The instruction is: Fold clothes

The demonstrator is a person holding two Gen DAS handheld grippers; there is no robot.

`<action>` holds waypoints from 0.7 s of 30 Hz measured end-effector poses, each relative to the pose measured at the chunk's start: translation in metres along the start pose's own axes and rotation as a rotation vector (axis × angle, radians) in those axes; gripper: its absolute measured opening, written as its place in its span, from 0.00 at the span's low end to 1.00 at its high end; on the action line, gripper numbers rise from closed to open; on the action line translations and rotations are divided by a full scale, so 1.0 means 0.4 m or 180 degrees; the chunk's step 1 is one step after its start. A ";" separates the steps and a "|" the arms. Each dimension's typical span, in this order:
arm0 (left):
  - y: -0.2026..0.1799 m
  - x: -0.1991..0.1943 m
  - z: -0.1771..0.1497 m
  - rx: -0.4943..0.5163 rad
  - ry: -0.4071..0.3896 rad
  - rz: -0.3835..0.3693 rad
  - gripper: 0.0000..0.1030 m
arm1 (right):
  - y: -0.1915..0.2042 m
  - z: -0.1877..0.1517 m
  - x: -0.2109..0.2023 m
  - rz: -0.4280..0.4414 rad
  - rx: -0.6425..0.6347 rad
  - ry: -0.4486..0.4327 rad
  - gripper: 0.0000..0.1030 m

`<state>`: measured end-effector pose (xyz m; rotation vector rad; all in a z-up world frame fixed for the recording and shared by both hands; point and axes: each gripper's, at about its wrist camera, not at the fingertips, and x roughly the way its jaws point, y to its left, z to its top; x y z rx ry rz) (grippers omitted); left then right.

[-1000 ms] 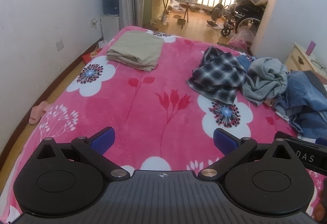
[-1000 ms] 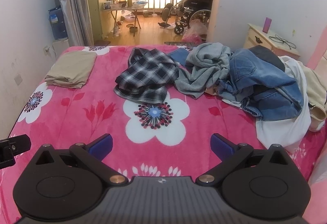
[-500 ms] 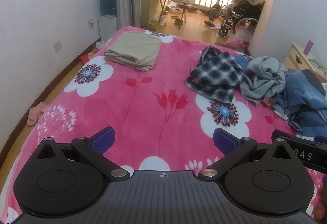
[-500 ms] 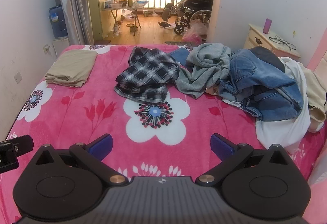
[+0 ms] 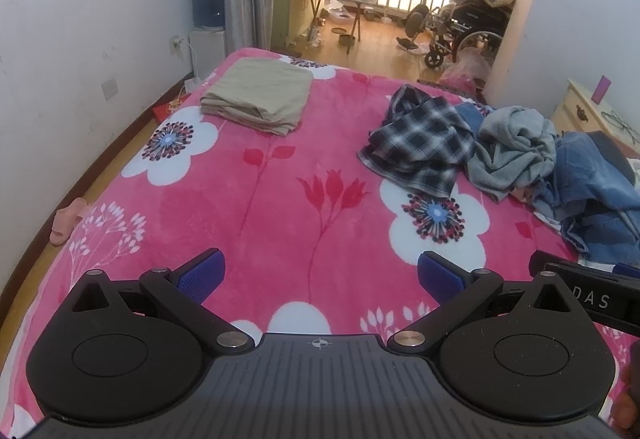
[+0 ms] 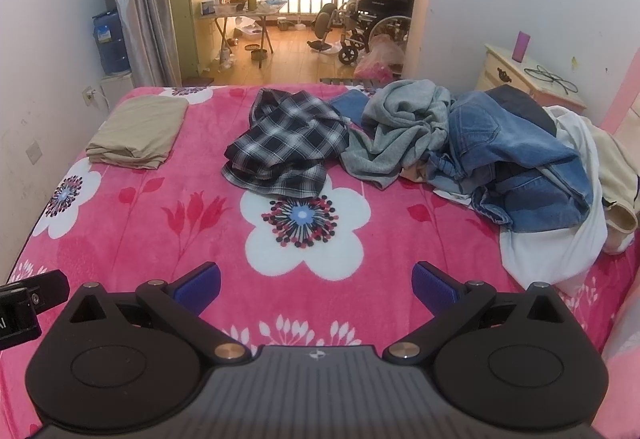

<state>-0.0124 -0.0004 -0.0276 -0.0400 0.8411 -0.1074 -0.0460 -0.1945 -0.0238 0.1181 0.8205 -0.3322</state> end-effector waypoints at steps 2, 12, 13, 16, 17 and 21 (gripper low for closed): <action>-0.002 0.003 -0.001 0.0007 0.0011 -0.0003 1.00 | -0.001 0.000 0.003 0.0000 0.0005 0.0007 1.00; -0.009 0.024 0.005 0.0048 0.0063 0.0023 1.00 | -0.004 0.005 0.029 0.0010 0.0042 0.0070 1.00; -0.011 0.028 0.007 0.0056 0.0068 0.0025 1.00 | -0.004 0.007 0.032 0.0009 0.0046 0.0079 1.00; -0.017 0.038 0.014 0.0081 0.0083 0.0034 1.00 | -0.007 0.014 0.044 0.0003 0.0048 0.0103 1.00; -0.019 0.041 0.016 0.0087 0.0088 0.0037 1.00 | -0.009 0.017 0.048 0.0000 0.0051 0.0113 1.00; -0.026 0.055 0.027 0.0086 0.0121 0.0040 1.00 | -0.016 0.030 0.062 -0.0006 0.0063 0.0140 1.00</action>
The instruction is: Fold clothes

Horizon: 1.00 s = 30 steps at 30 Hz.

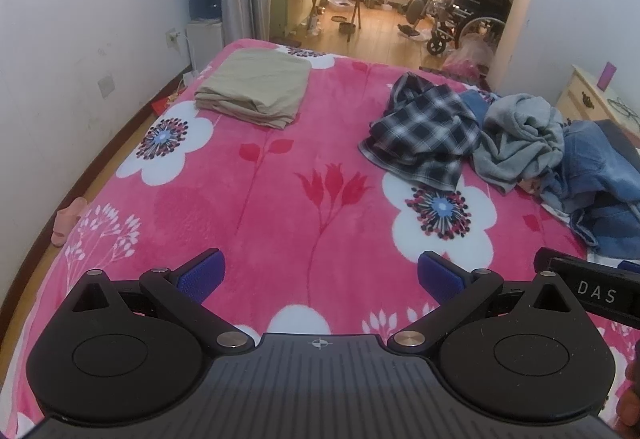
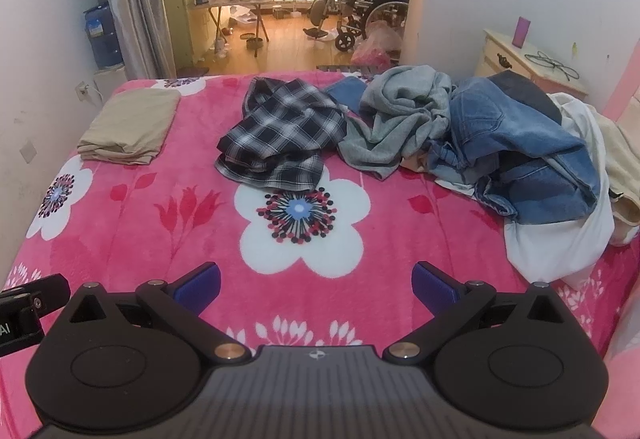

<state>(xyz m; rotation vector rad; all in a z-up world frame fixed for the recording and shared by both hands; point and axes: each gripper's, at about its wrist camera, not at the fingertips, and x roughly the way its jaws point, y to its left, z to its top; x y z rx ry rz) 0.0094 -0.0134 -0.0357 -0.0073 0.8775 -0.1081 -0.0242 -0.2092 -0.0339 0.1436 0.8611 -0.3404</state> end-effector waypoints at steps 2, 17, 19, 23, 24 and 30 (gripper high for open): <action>-0.003 0.007 0.007 0.0012 0.0008 0.0004 1.00 | -0.003 0.008 0.007 -0.0001 0.0010 0.0007 1.00; -0.034 0.126 0.049 0.0021 0.0095 -0.0060 1.00 | -0.039 0.062 0.120 -0.0068 0.0129 0.0059 1.00; -0.039 0.159 0.051 -0.0041 0.0091 -0.0135 1.00 | -0.058 0.065 0.144 -0.0070 0.0192 -0.0001 1.00; -0.048 0.245 0.047 -0.0248 0.0108 -0.0332 1.00 | -0.125 0.054 0.198 0.0033 0.0322 -0.0229 1.00; -0.050 0.275 0.046 -0.0319 0.0134 -0.0379 1.00 | -0.142 0.051 0.216 0.0052 0.0340 -0.0278 1.00; -0.052 0.444 0.066 -0.0750 0.0158 -0.0568 1.00 | -0.202 0.097 0.352 0.0105 0.0166 -0.0460 1.00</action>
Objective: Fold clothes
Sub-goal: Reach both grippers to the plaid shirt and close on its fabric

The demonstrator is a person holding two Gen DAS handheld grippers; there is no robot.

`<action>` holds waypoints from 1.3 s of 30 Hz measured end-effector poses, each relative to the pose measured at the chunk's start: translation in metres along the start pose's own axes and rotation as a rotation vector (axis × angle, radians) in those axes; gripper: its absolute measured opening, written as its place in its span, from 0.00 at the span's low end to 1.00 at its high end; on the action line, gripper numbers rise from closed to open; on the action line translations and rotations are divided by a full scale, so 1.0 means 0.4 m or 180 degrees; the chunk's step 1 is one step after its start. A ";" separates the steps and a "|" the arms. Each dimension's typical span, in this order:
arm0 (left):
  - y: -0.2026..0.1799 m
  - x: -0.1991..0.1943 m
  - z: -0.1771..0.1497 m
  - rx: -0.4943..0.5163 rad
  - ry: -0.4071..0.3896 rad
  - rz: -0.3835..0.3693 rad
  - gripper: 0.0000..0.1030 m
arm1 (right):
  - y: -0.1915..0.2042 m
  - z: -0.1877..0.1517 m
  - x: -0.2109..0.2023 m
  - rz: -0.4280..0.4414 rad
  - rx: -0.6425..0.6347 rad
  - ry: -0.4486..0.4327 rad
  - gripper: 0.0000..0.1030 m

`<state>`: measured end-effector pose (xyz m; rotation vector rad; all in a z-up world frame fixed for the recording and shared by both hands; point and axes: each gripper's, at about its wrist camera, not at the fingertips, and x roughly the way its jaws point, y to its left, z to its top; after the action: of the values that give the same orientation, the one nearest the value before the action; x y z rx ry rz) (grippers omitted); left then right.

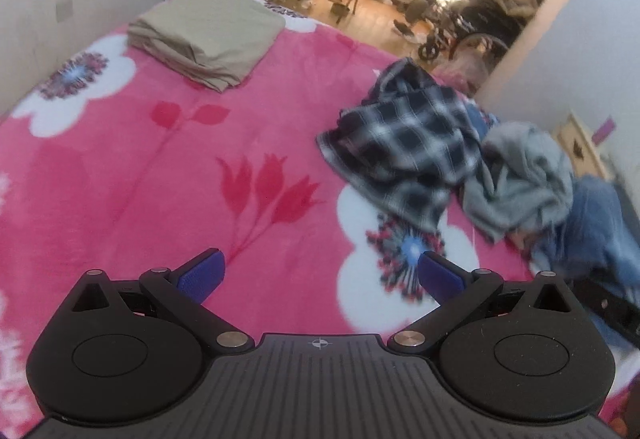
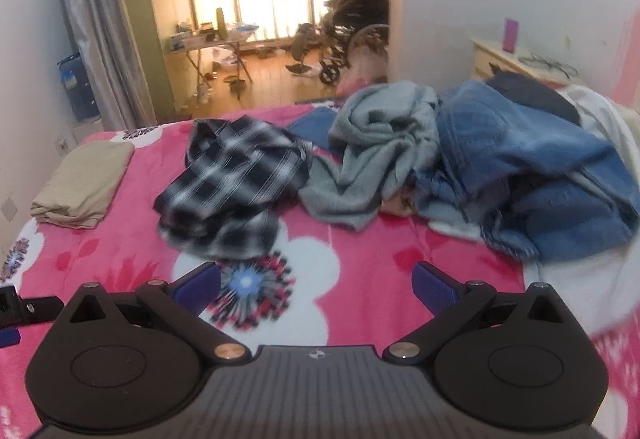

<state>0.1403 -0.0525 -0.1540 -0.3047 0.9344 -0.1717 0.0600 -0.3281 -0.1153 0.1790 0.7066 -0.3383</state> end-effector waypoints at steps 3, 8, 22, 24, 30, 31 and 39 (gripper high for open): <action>-0.003 0.101 0.050 -0.0112 -0.0116 -0.0014 1.00 | 0.000 0.053 0.098 0.0078 -0.0189 -0.0081 1.00; -0.027 0.271 0.157 -0.0118 -0.0317 0.0003 1.00 | 0.036 0.160 0.251 0.0323 -0.0487 -0.0282 1.00; -0.080 0.549 0.242 0.0178 0.0023 0.0028 0.98 | 0.137 0.358 0.725 0.0837 -0.0192 0.0223 1.00; -0.089 0.562 0.233 0.0264 0.0047 0.0038 0.97 | 0.146 0.361 0.774 0.0818 -0.0165 0.0358 1.00; -0.107 0.579 0.241 0.0288 0.0077 -0.0097 0.79 | 0.158 0.344 0.891 0.0824 -0.0036 0.0946 1.00; -0.111 0.584 0.244 0.0289 0.0085 -0.0131 0.75 | 0.158 0.341 0.894 0.0835 0.0005 0.0978 1.00; -0.159 0.586 0.249 0.0443 0.0071 -0.0317 0.25 | 0.179 0.351 0.862 0.0833 -0.0131 0.1154 0.65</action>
<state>0.3574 -0.1588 -0.2563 -0.2209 0.9250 -0.3307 0.4154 -0.3835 -0.2350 0.2946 1.0347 -0.0387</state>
